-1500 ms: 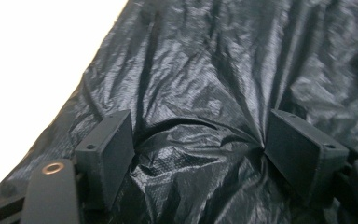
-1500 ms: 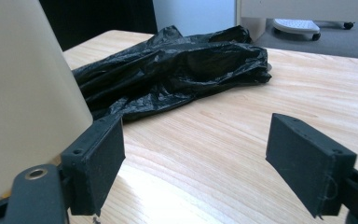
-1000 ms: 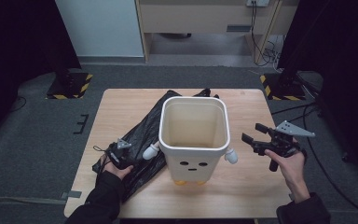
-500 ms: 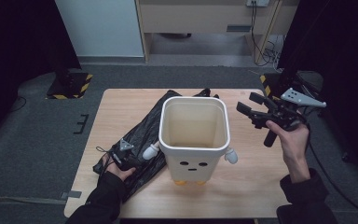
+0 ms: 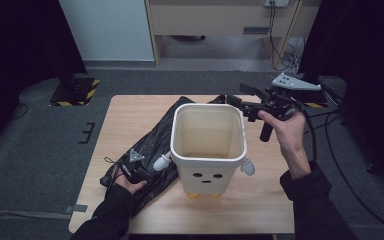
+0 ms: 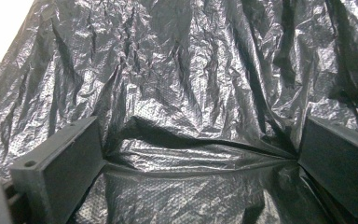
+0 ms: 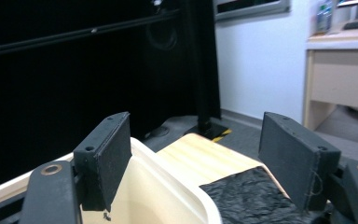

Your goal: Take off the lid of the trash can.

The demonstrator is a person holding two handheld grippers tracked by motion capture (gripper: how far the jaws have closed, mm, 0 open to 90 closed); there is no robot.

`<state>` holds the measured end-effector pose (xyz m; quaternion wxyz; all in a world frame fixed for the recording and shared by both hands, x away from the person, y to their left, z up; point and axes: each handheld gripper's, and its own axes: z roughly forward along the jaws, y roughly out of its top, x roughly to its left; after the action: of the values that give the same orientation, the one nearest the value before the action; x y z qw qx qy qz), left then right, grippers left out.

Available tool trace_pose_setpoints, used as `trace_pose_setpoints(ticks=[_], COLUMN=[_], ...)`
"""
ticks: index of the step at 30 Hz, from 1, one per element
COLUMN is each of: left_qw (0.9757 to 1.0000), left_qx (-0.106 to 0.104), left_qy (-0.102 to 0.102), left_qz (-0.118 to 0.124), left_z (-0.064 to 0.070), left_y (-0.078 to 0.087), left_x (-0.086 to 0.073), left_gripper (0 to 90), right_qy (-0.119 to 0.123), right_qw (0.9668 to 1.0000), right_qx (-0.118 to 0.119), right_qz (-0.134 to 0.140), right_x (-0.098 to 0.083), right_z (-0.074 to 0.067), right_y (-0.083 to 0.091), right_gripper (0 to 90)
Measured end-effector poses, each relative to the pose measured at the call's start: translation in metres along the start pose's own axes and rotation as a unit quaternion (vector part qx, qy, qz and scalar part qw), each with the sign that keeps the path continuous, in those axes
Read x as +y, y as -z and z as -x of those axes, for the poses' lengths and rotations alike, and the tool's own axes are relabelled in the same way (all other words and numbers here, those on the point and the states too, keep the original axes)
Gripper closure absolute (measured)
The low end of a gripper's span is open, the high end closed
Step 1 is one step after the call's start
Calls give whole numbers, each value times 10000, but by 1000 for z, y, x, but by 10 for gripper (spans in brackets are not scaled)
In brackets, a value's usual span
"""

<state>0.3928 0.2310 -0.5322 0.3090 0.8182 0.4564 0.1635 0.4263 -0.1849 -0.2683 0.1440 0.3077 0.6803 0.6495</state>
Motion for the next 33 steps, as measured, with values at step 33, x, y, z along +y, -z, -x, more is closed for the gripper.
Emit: trace_pose_setpoints(ticks=[33], left_qw=[9971], left_qx=[535], left_qy=[526], left_qz=[-88], left_z=[-9], left_y=[7], left_x=[-4], left_gripper=[34], right_qy=[286], right_qw=[9890], right_qx=[54], right_qz=[-1449], right_x=[-28], right_z=[0], right_y=[-44], right_gripper=[577])
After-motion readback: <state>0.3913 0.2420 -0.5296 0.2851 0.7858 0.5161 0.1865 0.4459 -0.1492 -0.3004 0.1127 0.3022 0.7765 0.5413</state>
